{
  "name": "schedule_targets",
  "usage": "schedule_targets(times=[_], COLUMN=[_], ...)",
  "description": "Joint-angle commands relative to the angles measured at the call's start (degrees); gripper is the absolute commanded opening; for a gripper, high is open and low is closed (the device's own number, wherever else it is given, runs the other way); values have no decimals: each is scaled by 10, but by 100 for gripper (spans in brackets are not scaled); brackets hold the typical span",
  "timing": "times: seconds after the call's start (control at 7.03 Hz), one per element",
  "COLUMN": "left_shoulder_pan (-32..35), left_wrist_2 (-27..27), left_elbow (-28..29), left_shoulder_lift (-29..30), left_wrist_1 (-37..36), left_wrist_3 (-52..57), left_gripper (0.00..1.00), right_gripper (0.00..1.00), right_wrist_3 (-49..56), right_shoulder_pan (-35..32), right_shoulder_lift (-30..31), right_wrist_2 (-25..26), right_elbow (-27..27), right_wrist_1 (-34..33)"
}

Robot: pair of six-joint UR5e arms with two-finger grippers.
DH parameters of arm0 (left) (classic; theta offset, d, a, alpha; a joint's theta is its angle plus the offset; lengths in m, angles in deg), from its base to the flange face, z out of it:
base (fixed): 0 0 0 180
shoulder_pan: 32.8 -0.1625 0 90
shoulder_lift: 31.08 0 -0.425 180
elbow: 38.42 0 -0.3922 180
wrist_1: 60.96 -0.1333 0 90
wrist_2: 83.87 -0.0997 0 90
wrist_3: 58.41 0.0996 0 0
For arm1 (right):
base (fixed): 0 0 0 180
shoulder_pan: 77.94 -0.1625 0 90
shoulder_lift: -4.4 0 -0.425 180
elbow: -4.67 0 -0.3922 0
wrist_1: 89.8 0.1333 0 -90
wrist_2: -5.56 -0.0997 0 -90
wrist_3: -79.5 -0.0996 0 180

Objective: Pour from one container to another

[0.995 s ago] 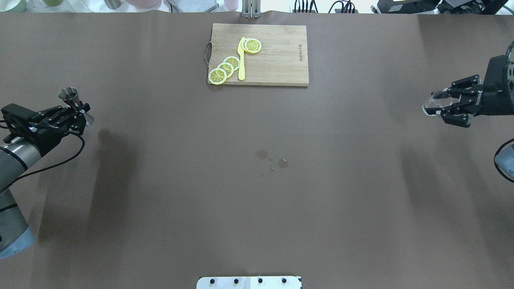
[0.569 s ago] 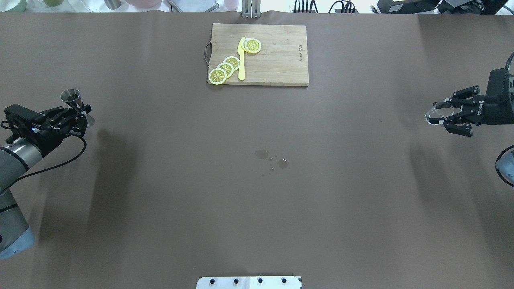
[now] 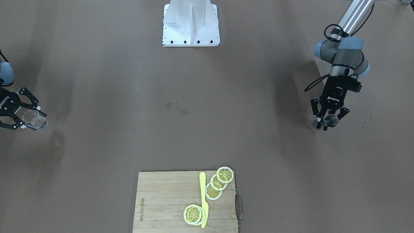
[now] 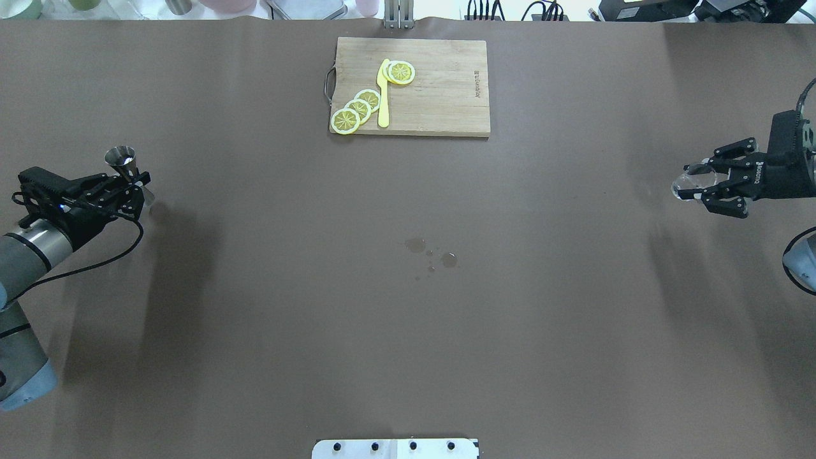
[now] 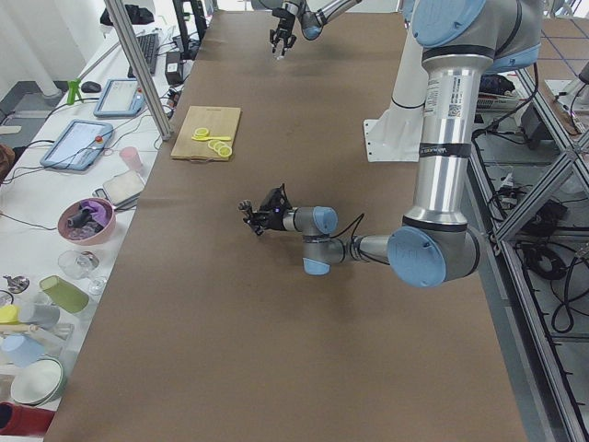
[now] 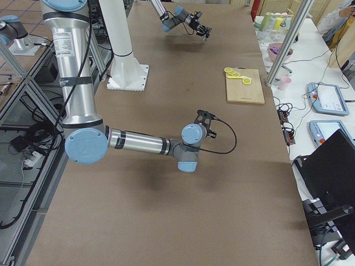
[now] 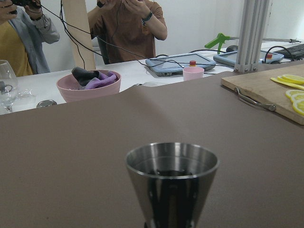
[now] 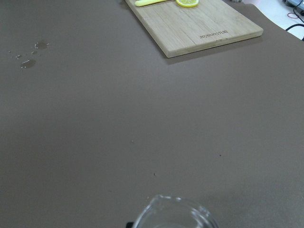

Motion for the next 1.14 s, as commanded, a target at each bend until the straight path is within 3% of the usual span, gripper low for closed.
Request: schedule_targets(times=[0.0,0.43,0.85,1.0], left_shoulder_pan=[-1,-1,-1,0], left_wrist_2=[3,2,-2,-2], left_elbow=[0,0,1,0], left_shoulder_lift=[0,0,1,1], left_wrist_1=[-1,-1,0,0], left_wrist_3=[18,21,21,21], left_gripper=[0,0,4,7], right_gripper=[0,0,0,0], right_wrist_3=[5,10,10,10], right_shoulder_pan=[0,30,78,83], right_shoulder_lift=[-13,-11,-21,-29], right_wrist_2=[-1,37,116,118], right_elbow=[-27,-67,-78,-89], right_wrist_1=[13,98,135,136])
